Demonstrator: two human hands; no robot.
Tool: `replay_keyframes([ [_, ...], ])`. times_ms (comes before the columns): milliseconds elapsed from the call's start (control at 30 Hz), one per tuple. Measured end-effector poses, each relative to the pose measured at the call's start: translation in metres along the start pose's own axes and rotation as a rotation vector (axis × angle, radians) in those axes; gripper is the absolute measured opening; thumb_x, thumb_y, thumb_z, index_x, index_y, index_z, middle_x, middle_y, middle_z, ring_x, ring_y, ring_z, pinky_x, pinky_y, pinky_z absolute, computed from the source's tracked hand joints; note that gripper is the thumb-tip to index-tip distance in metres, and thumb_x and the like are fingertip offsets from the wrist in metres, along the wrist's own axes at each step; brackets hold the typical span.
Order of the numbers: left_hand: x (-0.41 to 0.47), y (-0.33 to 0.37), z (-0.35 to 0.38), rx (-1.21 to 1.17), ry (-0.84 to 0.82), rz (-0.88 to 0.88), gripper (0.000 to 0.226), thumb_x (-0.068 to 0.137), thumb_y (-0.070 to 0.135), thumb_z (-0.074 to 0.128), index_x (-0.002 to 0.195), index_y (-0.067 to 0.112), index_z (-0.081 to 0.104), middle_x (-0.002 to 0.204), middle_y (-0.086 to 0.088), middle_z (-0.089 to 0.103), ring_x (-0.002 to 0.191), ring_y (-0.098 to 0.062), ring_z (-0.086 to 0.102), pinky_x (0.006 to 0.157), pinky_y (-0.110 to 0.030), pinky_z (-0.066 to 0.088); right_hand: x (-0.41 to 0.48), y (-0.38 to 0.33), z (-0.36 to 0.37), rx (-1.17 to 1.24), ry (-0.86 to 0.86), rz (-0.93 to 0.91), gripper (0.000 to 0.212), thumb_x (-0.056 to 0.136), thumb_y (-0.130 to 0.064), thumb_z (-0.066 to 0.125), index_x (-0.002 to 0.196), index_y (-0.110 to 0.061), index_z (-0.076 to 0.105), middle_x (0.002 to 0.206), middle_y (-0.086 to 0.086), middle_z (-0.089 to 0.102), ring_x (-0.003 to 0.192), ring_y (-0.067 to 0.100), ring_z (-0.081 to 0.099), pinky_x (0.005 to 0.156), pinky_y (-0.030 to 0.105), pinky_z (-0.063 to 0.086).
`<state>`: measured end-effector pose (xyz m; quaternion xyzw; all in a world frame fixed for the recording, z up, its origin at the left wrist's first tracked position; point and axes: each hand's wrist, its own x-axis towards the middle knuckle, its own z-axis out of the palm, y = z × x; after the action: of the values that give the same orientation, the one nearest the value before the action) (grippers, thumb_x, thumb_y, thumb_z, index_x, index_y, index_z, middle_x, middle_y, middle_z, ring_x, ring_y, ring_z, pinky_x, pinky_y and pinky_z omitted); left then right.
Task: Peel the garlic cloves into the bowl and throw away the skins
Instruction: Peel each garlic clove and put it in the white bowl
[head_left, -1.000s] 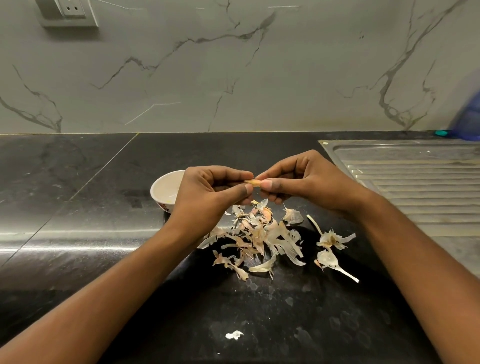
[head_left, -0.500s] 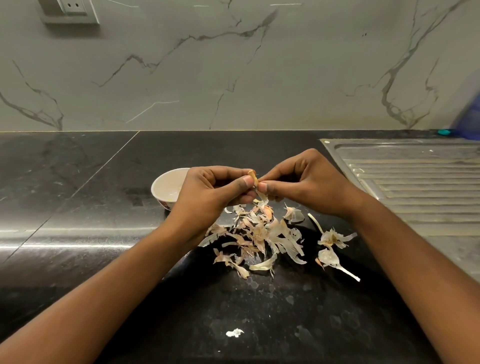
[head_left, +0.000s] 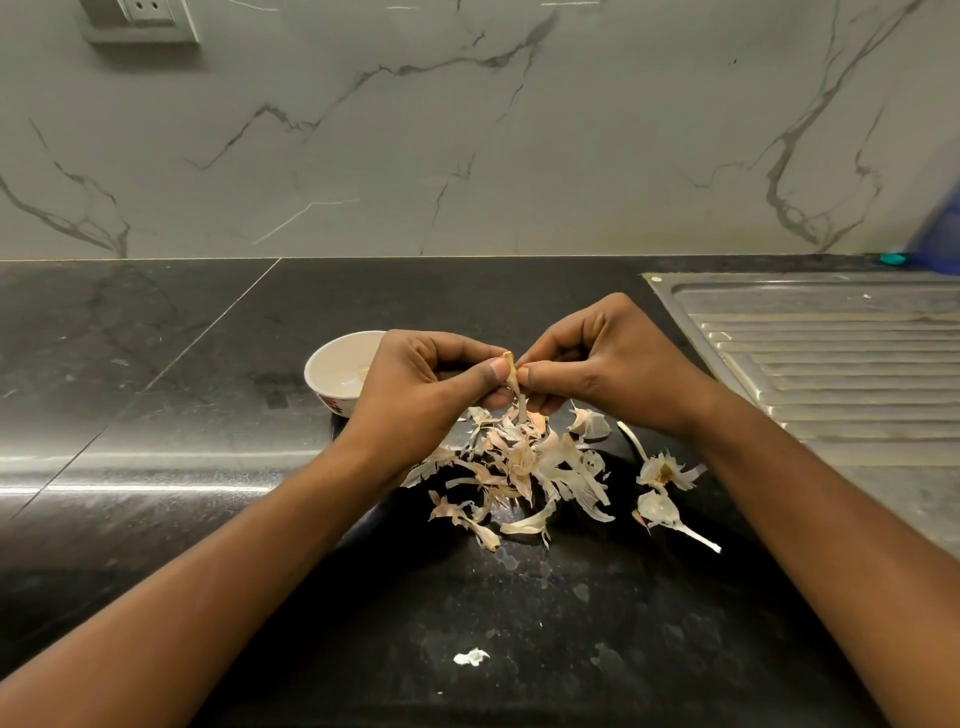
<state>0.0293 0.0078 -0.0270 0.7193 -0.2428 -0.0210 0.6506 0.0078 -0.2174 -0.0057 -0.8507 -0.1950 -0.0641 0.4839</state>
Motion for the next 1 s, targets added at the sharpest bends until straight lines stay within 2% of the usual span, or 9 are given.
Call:
replay_keyframes([
  [167, -0.0001, 0.0013, -0.0003, -0.069, -0.007, -0.029, 0.015, 0.095, 0.003, 0.071, 0.108, 0.001, 0.077, 0.093, -0.015, 0.081, 0.083, -0.028, 0.078, 0.084, -0.034, 0.066, -0.0006, -0.0011, 0.0021, 0.009, 0.043, -0.012, 0.01, 0.093, -0.01, 0.08, 0.096, -0.001, 0.082, 0.08, 0.01, 0.08, 0.07, 0.027, 0.079, 0.068, 0.031, 0.066],
  [367, 0.0029, 0.001, -0.0011, -0.147, -0.011, -0.046, 0.017, 0.096, 0.0, 0.068, 0.111, -0.001, 0.076, 0.097, -0.019, 0.08, 0.082, -0.025, 0.077, 0.087, -0.036, 0.065, -0.0002, -0.0022, -0.0008, 0.063, 0.038, 0.015, 0.012, 0.094, -0.012, 0.079, 0.1, -0.002, 0.081, 0.084, 0.012, 0.08, 0.074, 0.03, 0.079, 0.071, 0.035, 0.067],
  [533, 0.0043, 0.004, -0.001, -0.209, -0.049, -0.087, 0.02, 0.098, 0.001, 0.063, 0.113, 0.002, 0.075, 0.1, -0.018, 0.08, 0.082, -0.021, 0.076, 0.082, -0.028, 0.064, 0.0003, -0.0027, -0.0034, 0.073, 0.044, 0.03, 0.01, 0.095, -0.011, 0.077, 0.1, -0.003, 0.08, 0.083, 0.011, 0.08, 0.074, 0.027, 0.079, 0.07, 0.032, 0.066],
  [767, 0.0023, 0.0052, 0.003, -0.18, -0.01, -0.117, 0.035, 0.093, 0.002, 0.072, 0.128, 0.005, 0.068, 0.103, -0.016, 0.08, 0.091, -0.03, 0.08, 0.079, -0.031, 0.066, 0.0015, 0.0014, 0.0008, -0.021, 0.102, 0.022, 0.012, 0.092, -0.016, 0.082, 0.097, -0.005, 0.081, 0.08, 0.007, 0.08, 0.071, 0.023, 0.079, 0.068, 0.03, 0.065],
  [1000, 0.0007, 0.0078, 0.0019, -0.169, -0.001, -0.155, 0.026, 0.088, 0.005, 0.079, 0.112, 0.0, 0.073, 0.097, -0.018, 0.08, 0.091, -0.034, 0.08, 0.078, -0.031, 0.066, 0.0026, -0.0002, 0.0009, -0.063, 0.078, -0.008, 0.015, 0.092, -0.019, 0.082, 0.098, -0.006, 0.081, 0.08, 0.006, 0.079, 0.072, 0.023, 0.078, 0.069, 0.03, 0.065],
])
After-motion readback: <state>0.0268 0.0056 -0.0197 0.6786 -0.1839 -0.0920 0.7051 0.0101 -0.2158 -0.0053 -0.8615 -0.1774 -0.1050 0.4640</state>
